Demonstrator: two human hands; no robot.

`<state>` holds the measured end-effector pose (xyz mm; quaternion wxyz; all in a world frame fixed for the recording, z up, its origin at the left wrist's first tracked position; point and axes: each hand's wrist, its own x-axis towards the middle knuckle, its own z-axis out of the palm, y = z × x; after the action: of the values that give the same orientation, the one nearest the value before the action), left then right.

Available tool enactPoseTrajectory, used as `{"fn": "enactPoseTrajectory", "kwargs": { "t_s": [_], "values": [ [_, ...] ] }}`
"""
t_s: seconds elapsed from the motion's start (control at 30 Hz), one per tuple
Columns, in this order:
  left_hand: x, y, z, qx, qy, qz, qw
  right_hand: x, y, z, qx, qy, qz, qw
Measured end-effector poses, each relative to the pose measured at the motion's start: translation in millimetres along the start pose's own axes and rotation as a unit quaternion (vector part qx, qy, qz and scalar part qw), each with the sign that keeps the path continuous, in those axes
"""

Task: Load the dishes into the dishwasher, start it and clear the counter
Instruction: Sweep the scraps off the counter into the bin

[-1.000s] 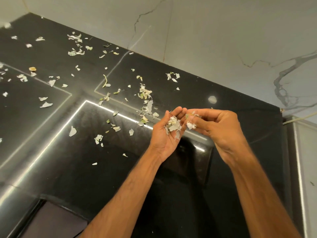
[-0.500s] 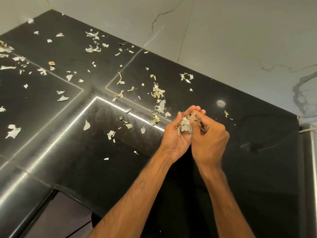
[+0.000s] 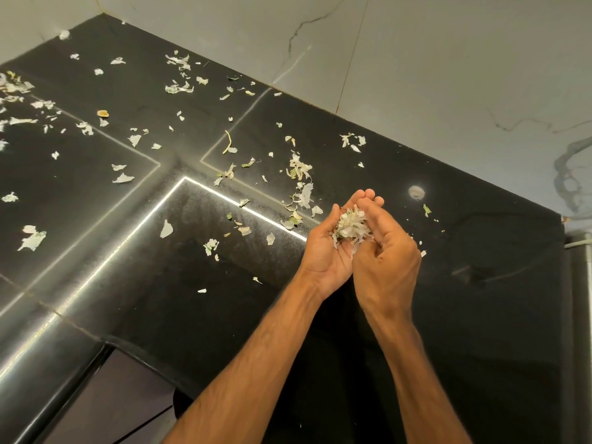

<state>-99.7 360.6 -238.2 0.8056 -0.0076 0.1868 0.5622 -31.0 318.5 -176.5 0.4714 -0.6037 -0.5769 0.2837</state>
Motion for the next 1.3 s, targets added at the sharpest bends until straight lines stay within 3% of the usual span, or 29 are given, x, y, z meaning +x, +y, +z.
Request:
{"fn": "enactPoseTrajectory", "kwargs": {
  "t_s": [0.37,0.57,0.77,0.9,0.97,1.13,1.3],
  "values": [
    [0,3,1,-0.044,0.016,-0.021,0.999,-16,2,8,0.040,-0.035,-0.011,0.999],
    [-1,3,2,-0.016,0.015,0.014,1.000,-10,3,-8,0.031,0.072,-0.057,0.995],
    [0,3,2,-0.020,0.008,0.016,1.000,4,16,-23,0.031,0.136,-0.035,0.990],
    [0,3,2,-0.027,0.007,0.012,1.000,21,44,-58,-0.096,0.164,-0.060,0.980],
    [0,3,3,-0.031,0.008,0.009,0.999,32,63,-79,-0.166,0.135,-0.036,0.976],
    [-2,3,5,-0.038,0.014,0.005,0.999,52,102,-98,-0.270,-0.018,0.118,0.955],
    [-3,3,6,-0.027,0.013,0.003,1.000,82,111,-70,-0.365,-0.087,0.082,0.923]
  ]
}}
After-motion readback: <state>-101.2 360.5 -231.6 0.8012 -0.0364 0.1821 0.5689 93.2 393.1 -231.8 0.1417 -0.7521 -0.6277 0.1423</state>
